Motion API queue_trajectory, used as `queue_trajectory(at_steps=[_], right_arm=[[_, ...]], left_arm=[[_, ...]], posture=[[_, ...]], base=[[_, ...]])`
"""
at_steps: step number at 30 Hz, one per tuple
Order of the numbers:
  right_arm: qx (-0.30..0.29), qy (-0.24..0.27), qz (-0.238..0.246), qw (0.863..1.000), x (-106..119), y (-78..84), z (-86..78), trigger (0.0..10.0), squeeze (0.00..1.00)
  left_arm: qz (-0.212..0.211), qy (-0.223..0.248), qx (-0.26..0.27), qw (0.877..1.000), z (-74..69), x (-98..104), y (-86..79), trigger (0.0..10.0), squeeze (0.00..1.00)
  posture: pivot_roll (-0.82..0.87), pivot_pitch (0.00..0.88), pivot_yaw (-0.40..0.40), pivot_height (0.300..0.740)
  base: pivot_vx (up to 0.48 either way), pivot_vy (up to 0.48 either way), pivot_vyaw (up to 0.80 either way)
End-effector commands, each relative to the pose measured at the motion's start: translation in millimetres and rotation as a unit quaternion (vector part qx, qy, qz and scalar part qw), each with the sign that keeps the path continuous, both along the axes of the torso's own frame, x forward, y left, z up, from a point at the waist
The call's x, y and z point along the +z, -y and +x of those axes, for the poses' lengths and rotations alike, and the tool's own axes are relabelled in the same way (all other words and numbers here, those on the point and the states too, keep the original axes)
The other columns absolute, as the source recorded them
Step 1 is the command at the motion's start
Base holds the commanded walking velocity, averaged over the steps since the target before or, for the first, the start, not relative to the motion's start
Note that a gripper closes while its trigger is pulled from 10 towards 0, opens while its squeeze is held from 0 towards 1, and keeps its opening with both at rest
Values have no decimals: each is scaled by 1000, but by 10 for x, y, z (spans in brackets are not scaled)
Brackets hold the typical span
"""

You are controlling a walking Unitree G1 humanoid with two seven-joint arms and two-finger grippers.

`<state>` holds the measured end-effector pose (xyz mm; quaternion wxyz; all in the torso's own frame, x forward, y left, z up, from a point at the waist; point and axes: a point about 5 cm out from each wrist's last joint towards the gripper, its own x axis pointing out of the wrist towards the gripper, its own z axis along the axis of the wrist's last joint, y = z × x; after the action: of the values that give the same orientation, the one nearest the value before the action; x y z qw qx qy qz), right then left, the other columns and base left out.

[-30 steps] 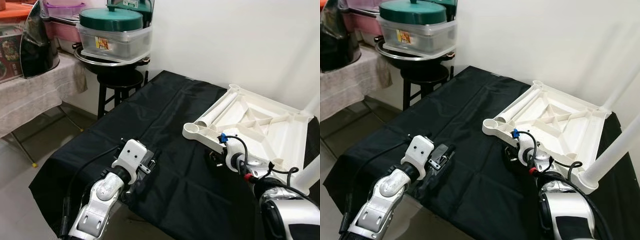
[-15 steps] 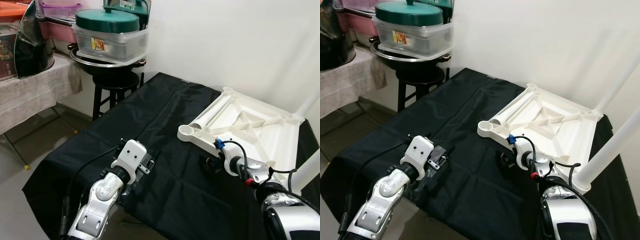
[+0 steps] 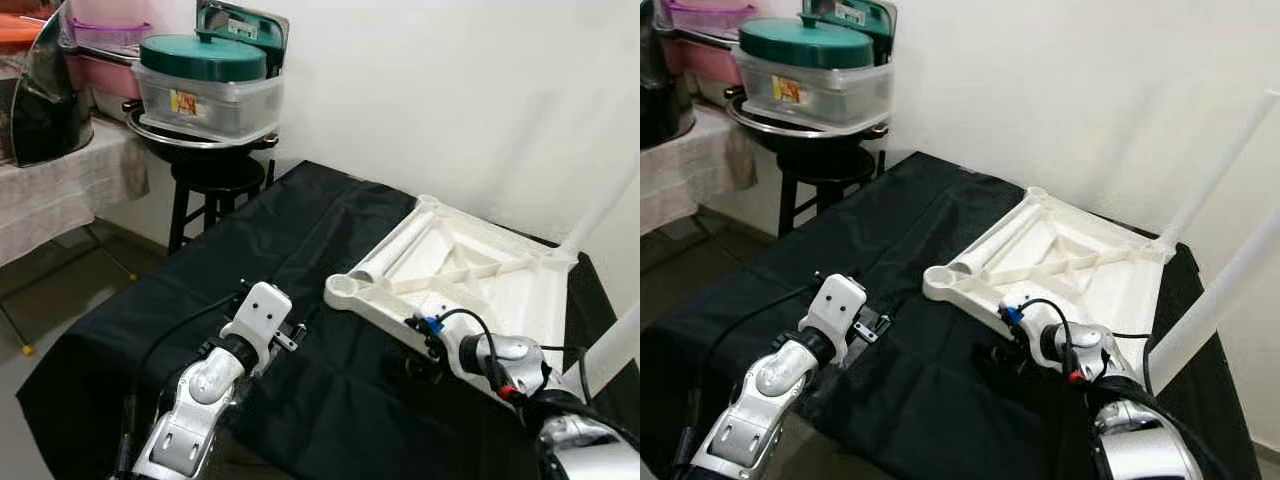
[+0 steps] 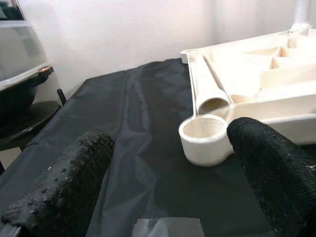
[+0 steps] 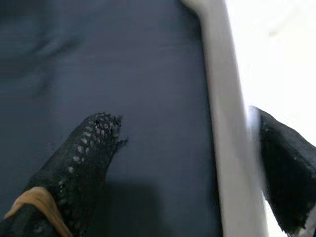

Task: Building children table

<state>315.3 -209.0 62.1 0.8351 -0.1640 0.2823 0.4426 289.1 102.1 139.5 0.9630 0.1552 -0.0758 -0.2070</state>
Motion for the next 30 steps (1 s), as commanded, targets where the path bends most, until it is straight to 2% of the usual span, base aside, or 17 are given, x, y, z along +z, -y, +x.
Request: queue_trajectory(at_steps=[1,3,4,9,14,18,20,24,27,30], right_arm=[[65,-101,4,993,-337,-164,-290,10000,0],[87,-101,14,991,-316,-200,-319,10000,0],[131,-97,40,986,-237,-293,-398,10000,0],[157,-92,53,982,-181,-335,-463,10000,0],[202,-82,42,975,-121,-256,-671,10000,0],[207,-78,35,975,-112,-197,-753,10000,0],[216,-76,26,973,-111,-134,-875,10000,0],[218,-78,20,973,-101,-111,-939,10000,0],[215,-86,-1,973,-82,-17,-1107,10000,0],[214,-88,-4,973,-60,5,-1153,10000,0]], left_arm=[[4,-7,-4,1000,-2,-23,33,10000,0],[4,-7,-3,1000,3,-22,29,10000,0],[5,-6,0,1000,14,-19,10,10000,0],[6,-6,1,1000,17,-18,1,10000,0],[7,-5,1,1000,13,-21,-5,10000,0],[7,-5,2,1000,9,-28,-14,10000,0],[8,-7,1,1000,10,-37,-13,10000,0],[8,-7,0,1000,11,-42,-8,10000,0],[9,-10,-5,1000,13,-54,6,10000,0],[9,-10,-5,1000,14,-56,5,10000,0]], posture=[[144,0,-141,740],[142,0,-143,740],[136,0,-140,740],[136,0,-140,740],[125,0,-139,740],[122,0,-135,740],[109,0,-126,740],[105,0,-124,740],[91,0,-114,740],[90,0,-114,740]], base=[[0,0,0],[0,0,0],[0,0,0],[0,0,0],[0,0,0],[0,0,0],[0,0,0],[0,0,0],[0,0,0],[0,0,0]])
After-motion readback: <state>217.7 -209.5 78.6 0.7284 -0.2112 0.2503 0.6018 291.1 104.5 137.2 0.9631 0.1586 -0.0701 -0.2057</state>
